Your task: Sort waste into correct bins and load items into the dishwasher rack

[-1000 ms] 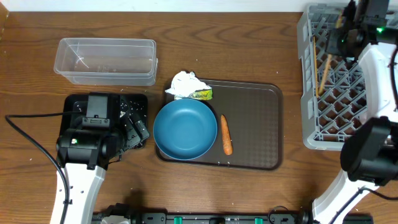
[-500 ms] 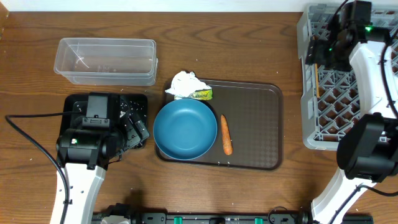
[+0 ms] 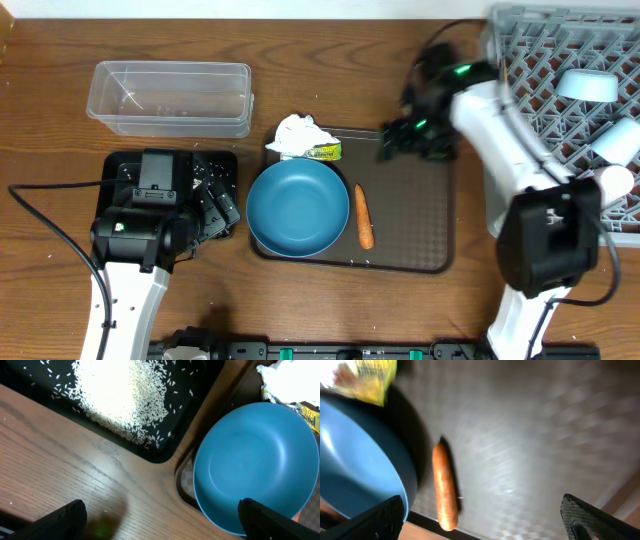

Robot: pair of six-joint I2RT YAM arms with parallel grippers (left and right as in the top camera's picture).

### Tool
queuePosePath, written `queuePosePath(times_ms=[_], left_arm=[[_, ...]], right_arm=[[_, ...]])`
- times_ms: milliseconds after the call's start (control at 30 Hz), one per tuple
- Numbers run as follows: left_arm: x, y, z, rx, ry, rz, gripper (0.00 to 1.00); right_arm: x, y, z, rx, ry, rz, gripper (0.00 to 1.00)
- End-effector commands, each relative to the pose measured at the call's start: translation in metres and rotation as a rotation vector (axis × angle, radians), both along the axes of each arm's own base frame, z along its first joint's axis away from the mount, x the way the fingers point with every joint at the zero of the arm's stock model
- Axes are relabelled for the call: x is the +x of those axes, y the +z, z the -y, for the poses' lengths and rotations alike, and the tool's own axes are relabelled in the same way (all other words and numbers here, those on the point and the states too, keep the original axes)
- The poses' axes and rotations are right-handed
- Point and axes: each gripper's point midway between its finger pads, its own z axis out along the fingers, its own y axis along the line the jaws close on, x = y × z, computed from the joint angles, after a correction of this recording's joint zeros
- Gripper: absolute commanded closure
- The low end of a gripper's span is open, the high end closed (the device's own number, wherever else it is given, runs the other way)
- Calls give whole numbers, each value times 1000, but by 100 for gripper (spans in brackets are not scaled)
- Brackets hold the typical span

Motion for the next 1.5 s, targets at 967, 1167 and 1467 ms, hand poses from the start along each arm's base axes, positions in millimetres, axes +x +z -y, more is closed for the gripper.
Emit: queuePosePath(times_ms=[967, 1167, 1467], left_arm=[[2, 4, -1, -3, 12, 12, 1], [2, 4, -1, -3, 12, 12, 1], [2, 4, -1, -3, 12, 12, 1]], right_arm=[[-47, 190, 201, -389, -577, 413, 1], [-57, 173, 206, -374, -600, 336, 2], [-57, 169, 205, -370, -593, 323, 1]])
